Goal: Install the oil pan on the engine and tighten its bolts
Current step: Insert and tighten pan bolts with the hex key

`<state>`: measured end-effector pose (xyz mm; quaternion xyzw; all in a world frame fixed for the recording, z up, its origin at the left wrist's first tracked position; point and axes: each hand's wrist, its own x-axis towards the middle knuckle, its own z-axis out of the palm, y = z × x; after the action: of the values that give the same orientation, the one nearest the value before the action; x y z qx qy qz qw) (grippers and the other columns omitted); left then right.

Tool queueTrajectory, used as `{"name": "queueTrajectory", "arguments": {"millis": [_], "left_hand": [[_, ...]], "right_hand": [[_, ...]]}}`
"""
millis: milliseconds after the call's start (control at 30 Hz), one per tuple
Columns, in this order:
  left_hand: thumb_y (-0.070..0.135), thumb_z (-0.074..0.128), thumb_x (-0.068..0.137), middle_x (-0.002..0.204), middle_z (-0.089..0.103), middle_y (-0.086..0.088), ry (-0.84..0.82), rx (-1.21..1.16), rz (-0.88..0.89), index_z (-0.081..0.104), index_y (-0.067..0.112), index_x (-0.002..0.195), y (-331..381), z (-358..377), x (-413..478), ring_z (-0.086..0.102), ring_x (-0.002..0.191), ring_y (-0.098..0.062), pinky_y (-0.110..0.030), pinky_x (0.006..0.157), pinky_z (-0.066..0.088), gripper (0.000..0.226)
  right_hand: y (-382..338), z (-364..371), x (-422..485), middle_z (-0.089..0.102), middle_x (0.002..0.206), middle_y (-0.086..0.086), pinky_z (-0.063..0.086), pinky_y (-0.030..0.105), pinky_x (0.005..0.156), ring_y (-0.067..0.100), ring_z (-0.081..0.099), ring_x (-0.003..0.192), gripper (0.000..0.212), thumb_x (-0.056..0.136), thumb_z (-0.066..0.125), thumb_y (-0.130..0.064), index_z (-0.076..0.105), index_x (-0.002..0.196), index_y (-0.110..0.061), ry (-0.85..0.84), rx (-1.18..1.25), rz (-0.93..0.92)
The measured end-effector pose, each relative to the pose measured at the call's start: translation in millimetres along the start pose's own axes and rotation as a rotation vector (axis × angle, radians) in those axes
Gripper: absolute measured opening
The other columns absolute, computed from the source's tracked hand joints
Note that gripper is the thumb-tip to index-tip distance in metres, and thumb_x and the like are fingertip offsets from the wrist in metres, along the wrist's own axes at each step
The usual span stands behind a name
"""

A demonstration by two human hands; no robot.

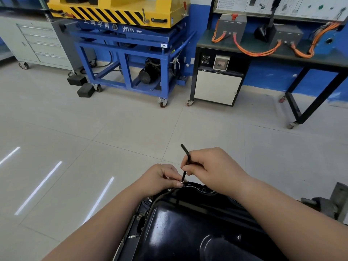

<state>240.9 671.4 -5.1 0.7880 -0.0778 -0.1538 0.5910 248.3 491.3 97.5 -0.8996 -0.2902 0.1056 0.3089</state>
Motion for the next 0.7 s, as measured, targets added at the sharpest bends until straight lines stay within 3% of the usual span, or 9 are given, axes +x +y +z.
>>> {"name": "queueTrajectory", "arguments": {"millis": [167, 333, 467, 567, 700], "left_hand": [[0.0, 0.069, 0.079, 0.108, 0.06, -0.024, -0.041, -0.027, -0.036, 0.072, 0.005, 0.102, -0.4, -7.3, -3.2, 0.056, 0.103, -0.042, -0.048, 0.097, 0.042, 0.024], [0.0, 0.07, 0.078, 0.107, 0.062, -0.026, 0.039, -0.132, -0.071, 0.073, 0.0, 0.097, -2.0, -3.7, -6.0, 0.06, 0.098, -0.035, -0.052, 0.099, 0.041, 0.019], [-0.001, 0.072, 0.075, 0.104, 0.062, -0.028, 0.066, -0.124, -0.036, 0.074, 0.0, 0.09, -1.6, 2.0, -4.2, 0.057, 0.101, -0.046, -0.054, 0.098, 0.041, 0.016], [-0.005, 0.072, 0.073, 0.102, 0.061, -0.029, 0.05, -0.075, -0.001, 0.074, 0.003, 0.089, 0.3, 3.7, -2.4, 0.058, 0.098, -0.044, -0.054, 0.097, 0.04, 0.018], [-0.006, 0.072, 0.073, 0.101, 0.059, -0.032, 0.043, -0.067, 0.005, 0.074, 0.007, 0.089, 1.1, 4.1, -0.8, 0.056, 0.095, -0.029, -0.053, 0.097, 0.039, 0.021]], "right_hand": [[1.0, 2.6, -0.1, 0.07, 0.087, -0.001, 0.046, 0.03, 0.079, 0.014, 0.062, 0.084, 0.011, 0.088, 0.061, -0.023, 0.07, 0.091, -0.019, 0.002, -0.015, -0.027], [0.1, 3.9, 0.5, 0.068, 0.088, 0.002, 0.046, 0.034, 0.08, 0.018, 0.061, 0.085, 0.014, 0.09, 0.058, -0.023, 0.069, 0.093, -0.015, -0.007, -0.045, -0.045], [1.6, 6.0, 1.2, 0.068, 0.085, 0.004, 0.047, 0.037, 0.079, 0.02, 0.062, 0.084, 0.014, 0.091, 0.057, -0.022, 0.067, 0.091, -0.011, -0.001, -0.034, -0.045], [4.2, 8.2, -0.2, 0.069, 0.08, -0.003, 0.051, 0.038, 0.079, 0.017, 0.066, 0.081, 0.009, 0.09, 0.057, -0.016, 0.065, 0.09, -0.016, -0.007, 0.086, -0.007], [5.6, 9.7, -0.6, 0.067, 0.082, -0.013, 0.054, 0.024, 0.078, 0.008, 0.067, 0.075, 0.028, 0.089, 0.051, -0.002, 0.066, 0.094, -0.025, -0.058, 0.213, -0.005]]}}
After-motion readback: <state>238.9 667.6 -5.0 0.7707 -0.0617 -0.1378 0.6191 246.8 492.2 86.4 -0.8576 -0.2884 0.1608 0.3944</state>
